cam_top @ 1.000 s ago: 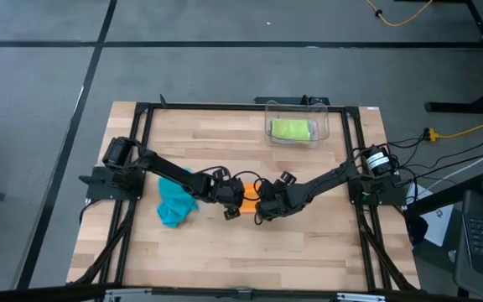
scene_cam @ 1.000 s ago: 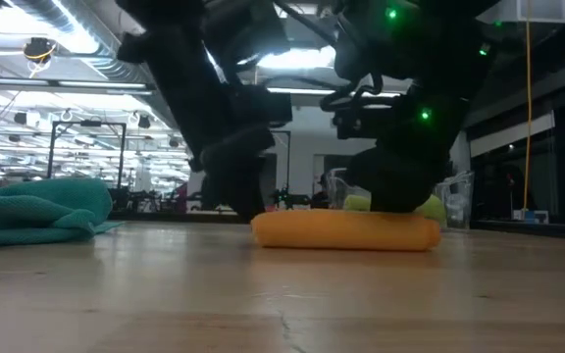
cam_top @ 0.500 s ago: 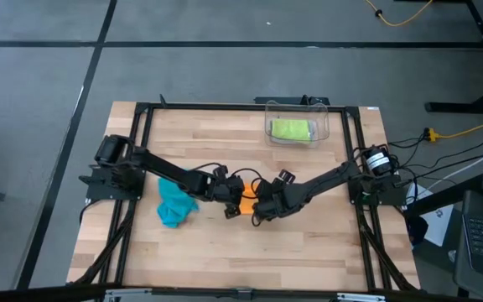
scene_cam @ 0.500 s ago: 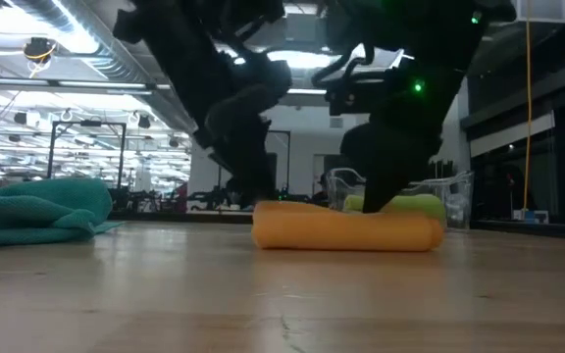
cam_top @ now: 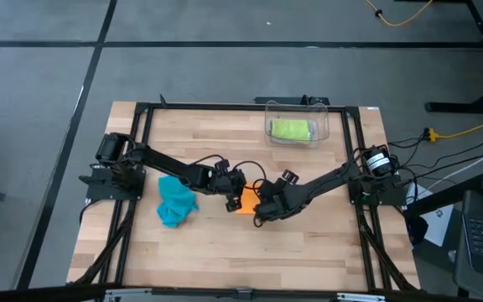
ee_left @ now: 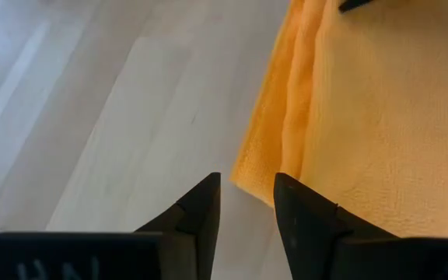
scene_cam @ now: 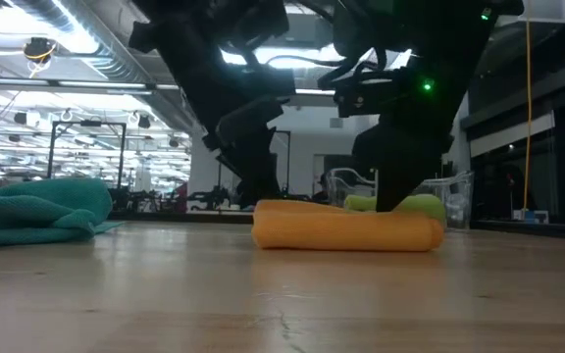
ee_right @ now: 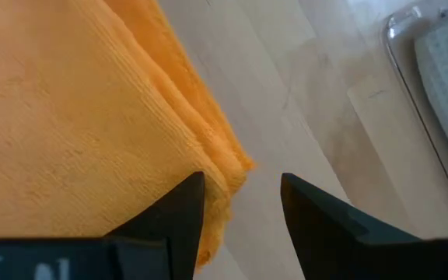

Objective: Fold microfiber towels
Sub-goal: Fold the orange microfiber

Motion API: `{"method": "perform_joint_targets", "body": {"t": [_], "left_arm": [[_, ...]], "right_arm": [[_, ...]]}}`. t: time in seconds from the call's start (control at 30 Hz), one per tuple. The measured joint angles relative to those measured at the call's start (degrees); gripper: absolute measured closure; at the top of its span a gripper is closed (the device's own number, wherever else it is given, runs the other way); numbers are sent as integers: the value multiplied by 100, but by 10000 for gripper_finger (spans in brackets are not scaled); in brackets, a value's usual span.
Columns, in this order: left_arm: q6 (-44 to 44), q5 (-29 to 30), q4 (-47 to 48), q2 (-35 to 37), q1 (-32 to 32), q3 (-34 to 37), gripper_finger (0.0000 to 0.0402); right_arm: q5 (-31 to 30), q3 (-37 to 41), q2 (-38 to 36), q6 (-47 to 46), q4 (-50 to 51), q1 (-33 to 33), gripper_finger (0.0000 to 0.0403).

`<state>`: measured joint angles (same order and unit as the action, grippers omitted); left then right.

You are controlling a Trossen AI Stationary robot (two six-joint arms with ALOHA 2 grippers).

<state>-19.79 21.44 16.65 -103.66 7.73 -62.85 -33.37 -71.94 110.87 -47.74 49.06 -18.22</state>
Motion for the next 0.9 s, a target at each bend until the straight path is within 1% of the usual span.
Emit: {"method": "perform_joint_targets", "body": {"t": [0.13,0.33,0.53,0.67,0.77,0.9], "left_arm": [[0,10,-7,0,-1,0,288],[-2,28,-5,0,-1,0,288],[-4,30,-3,0,-1,0,288],[-7,32,-3,0,-1,0,288],[-7,32,-3,0,-1,0,288],[-11,39,-3,0,-1,0,288]], "right_arm": [[0,-2,-4,-260,309,0,228],[-43,-2,-7,-1046,1228,0,228],[-186,-2,-7,-1077,1292,-2,228],[-259,-4,-7,-1480,1709,-2,228],[-159,-3,-7,-1935,2131,2,228],[119,-4,-7,-1953,2160,11,228]]}}
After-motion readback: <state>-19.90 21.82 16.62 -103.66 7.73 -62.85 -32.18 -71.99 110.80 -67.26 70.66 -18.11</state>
